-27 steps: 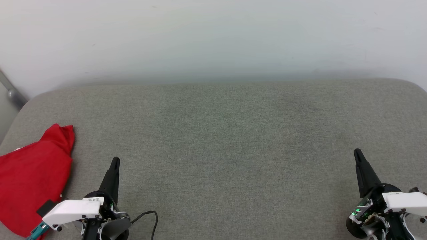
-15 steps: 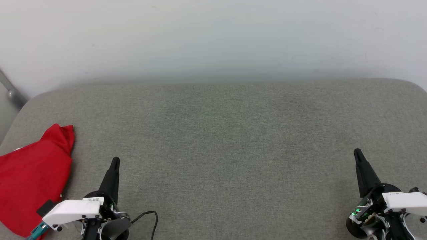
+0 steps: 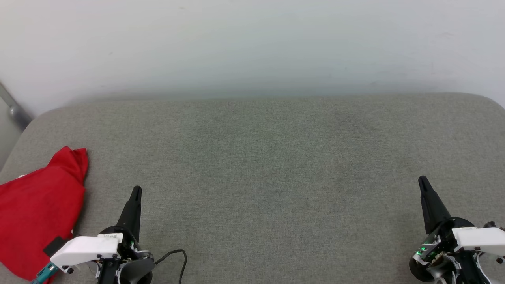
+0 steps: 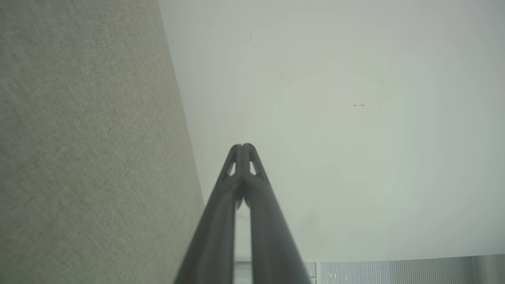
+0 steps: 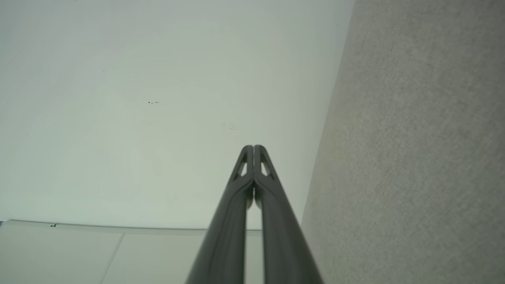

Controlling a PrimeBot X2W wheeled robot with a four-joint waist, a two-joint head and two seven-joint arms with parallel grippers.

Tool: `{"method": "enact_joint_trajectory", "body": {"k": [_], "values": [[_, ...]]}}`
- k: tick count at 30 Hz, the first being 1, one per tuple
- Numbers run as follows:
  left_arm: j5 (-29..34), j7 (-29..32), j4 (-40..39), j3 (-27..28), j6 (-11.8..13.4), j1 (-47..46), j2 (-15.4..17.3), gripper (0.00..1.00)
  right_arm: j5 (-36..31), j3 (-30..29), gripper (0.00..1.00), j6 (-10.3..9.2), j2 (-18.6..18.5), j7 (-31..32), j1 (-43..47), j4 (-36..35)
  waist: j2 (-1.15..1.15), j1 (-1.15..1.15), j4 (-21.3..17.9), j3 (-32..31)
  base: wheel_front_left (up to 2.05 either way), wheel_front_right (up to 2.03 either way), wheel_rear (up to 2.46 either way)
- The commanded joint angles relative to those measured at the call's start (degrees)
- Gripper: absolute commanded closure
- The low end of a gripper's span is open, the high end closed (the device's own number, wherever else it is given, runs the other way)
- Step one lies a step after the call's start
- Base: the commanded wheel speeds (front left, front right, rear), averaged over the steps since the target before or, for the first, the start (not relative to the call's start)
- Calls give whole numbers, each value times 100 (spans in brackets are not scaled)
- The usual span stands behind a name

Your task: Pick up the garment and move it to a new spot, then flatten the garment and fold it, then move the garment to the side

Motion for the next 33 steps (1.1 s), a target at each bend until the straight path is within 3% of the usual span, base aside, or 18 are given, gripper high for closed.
{"method": "enact_joint_trajectory", "body": {"k": [1, 5, 6, 21, 33], "values": [[-12, -4, -1, 2, -18, -46, -5, 100, 21, 1, 100, 0, 12, -1, -59, -8, 0, 0, 0, 0, 0, 0, 0], [-12, -4, -2, 2, -18, -46, -5, 100, 21, 1, 100, 0, 12, -1, -59, -8, 0, 0, 0, 0, 0, 0, 0], [0, 0, 18, 0, 1, 7, -1, 0, -1, 0, 0, 0, 0, 0, 9, 16, 0, 0, 0, 0, 0, 0, 0], [153, -379, -203, -462, 2, -3, 10, 0, -235, 333, 0, 0, -2, -380, 86, -178, 0, 0, 19, 11, 0, 0, 0], [920, -685, -394, -960, 2, -56, 163, 0, -1091, 572, 0, 0, -53, -681, 97, -407, 0, 0, 68, 8, 0, 0, 0]]}}
